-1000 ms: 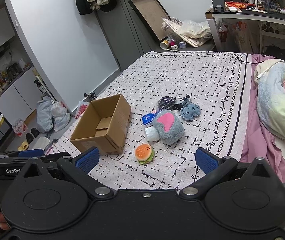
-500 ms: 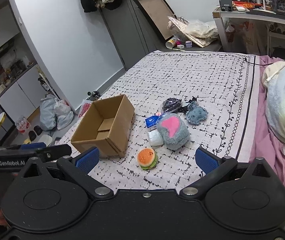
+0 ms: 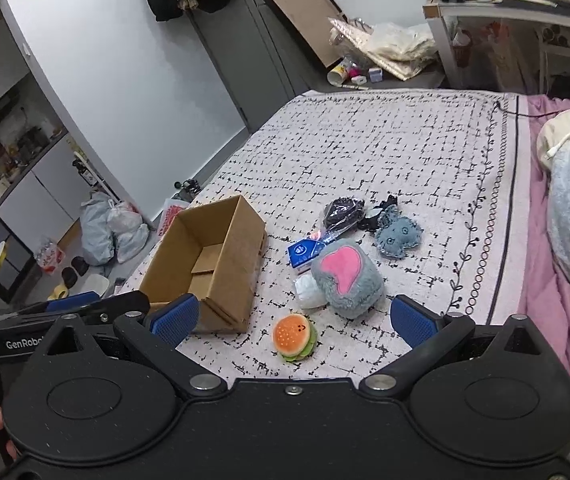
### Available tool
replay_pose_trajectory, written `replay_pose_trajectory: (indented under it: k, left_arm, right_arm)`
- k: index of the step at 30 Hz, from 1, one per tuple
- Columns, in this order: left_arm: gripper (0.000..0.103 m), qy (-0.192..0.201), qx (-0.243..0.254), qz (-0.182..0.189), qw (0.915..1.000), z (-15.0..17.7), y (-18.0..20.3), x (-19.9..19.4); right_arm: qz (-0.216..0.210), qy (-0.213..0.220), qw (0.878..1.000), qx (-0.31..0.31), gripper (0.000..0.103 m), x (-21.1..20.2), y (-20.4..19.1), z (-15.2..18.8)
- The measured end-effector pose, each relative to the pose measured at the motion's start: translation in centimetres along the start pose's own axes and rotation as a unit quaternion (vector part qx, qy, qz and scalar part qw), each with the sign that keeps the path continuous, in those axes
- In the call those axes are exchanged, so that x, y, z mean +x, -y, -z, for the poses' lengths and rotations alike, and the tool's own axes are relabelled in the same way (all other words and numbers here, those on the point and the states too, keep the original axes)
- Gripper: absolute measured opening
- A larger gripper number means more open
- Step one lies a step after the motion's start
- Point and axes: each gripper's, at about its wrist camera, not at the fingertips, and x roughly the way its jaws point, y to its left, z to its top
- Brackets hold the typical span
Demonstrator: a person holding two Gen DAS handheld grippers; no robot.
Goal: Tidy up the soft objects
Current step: 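Reach the right gripper to the grey plush with pink ears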
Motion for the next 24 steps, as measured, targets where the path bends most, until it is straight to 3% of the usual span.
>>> replay_pose_trajectory:
  k: [10,16,20,24]
  left_arm:
    - [0.096,-0.005,-0.026,0.014,0.9996,-1.2,-0.3,2.8]
    - [0.083,-0.024,-0.032,0.006,0.9992,-1.7,-0.2,5.2]
    - [0.076,-0.039,-0.033,0.017,0.9985,-1.9,-0.3,6.6]
    - [0.073,-0.051,-0.036,0.025,0.9977,-2.0,-0.1,8.2]
  right_arm:
    - [0.024,-0.022,0.999,-0.013,0.101,2.8,0.7,-2.1]
    - [0.046,-0.051,0.997,-0.03,0.077,5.2,0.7,-2.7]
    - [0.011,-0.062,0.998,-0.018,0.056,7.0,1.5,-2.0]
    - [-0.013,-0.077,0.997,-0.003,0.044,8.8,2.1,-1.6]
